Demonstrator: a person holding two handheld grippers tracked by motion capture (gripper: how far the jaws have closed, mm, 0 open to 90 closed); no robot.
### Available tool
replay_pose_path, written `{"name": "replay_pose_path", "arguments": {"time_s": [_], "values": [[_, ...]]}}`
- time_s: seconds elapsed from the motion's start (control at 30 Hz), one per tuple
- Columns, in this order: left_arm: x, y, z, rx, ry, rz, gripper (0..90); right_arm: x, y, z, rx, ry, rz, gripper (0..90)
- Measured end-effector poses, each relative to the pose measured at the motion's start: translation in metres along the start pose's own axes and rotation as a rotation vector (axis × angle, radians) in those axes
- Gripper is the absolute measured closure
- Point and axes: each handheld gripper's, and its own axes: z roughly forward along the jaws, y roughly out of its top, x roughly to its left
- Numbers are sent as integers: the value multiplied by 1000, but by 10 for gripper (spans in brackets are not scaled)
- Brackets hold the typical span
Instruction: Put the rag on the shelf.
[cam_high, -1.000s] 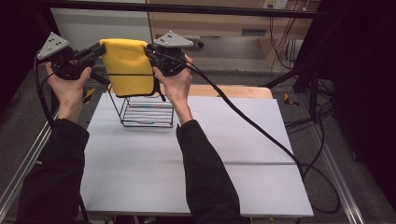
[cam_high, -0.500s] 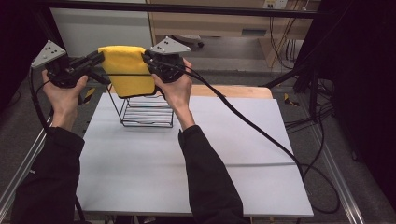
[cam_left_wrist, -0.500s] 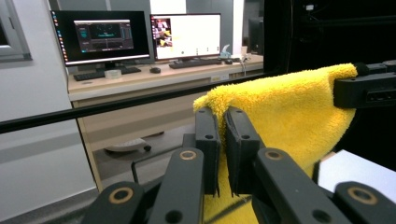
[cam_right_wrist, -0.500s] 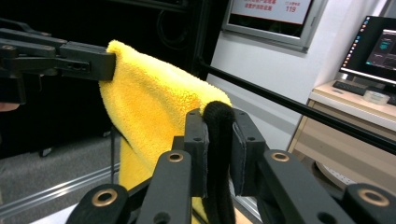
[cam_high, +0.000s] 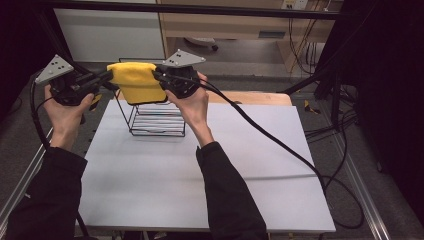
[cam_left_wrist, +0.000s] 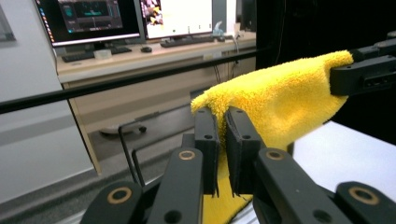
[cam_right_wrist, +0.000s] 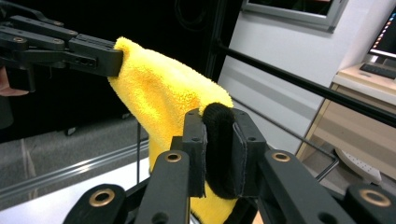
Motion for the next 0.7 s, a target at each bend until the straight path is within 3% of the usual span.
{"name": "replay_pose_path", "arguments": {"time_s": [0.33,0.5,0.7], "values": [[-6,-15,-6,72,-12,-5,816,4,-12,-5,76,66,-6,774],[-5,-13,-13,106,-21,-32,777,6,-17,-4,84,74,-9,778],[-1,2,-19,71,-29,-70,751,6,-20,-6,82,78,-6,780]]}}
